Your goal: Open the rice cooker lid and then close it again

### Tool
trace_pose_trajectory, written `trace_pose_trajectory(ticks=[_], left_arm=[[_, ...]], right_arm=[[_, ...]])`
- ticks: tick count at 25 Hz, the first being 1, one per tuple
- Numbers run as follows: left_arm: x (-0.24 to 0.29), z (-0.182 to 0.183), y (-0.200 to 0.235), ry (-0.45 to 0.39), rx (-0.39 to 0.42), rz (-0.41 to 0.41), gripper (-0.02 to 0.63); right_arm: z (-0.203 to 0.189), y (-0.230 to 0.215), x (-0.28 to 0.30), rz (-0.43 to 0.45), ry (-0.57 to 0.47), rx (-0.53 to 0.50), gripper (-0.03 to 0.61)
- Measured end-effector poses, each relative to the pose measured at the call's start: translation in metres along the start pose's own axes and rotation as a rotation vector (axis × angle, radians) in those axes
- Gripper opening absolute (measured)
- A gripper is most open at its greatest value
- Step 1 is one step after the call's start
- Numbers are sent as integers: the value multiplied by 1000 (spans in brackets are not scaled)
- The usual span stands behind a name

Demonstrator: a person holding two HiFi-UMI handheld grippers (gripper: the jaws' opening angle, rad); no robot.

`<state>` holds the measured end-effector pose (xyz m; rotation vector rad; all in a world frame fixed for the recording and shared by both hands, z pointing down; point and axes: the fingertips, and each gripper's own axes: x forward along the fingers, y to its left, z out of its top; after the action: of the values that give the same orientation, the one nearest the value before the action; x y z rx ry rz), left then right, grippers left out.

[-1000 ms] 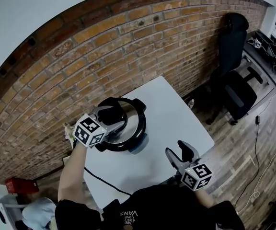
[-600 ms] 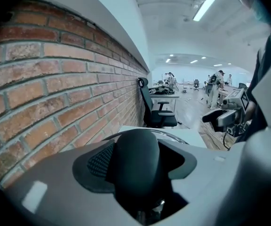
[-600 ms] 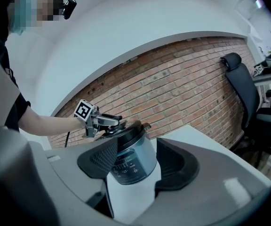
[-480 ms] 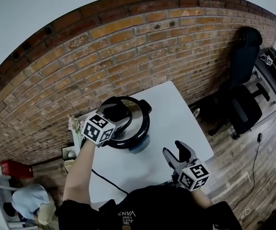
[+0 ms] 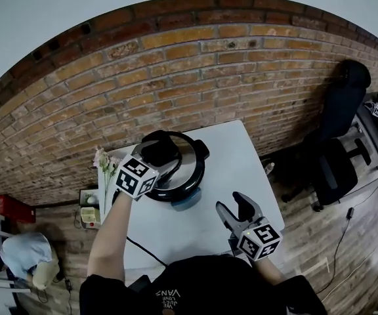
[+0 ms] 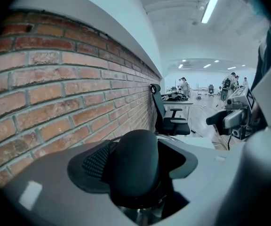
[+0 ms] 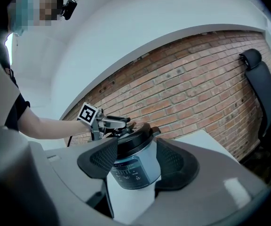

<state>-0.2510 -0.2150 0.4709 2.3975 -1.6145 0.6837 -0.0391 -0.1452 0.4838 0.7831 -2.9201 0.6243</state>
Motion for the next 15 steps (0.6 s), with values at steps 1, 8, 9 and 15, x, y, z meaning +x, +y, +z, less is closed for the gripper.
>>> trace_pose_trajectory(ticks=[1, 8, 9, 15], left_arm=[[-1, 1, 0, -7, -8, 7, 296], [-34, 14, 8, -125, -46, 129, 296], [-42, 15, 8, -143, -55, 151, 296], [-95, 3, -5, -238, -105, 292, 296]], right_arm=[[1, 0, 1, 12, 1, -4, 262], [6, 2, 9, 86, 21, -34, 262], [6, 2, 10, 96, 24, -37, 262], [4, 10, 21, 172, 54, -55, 262]])
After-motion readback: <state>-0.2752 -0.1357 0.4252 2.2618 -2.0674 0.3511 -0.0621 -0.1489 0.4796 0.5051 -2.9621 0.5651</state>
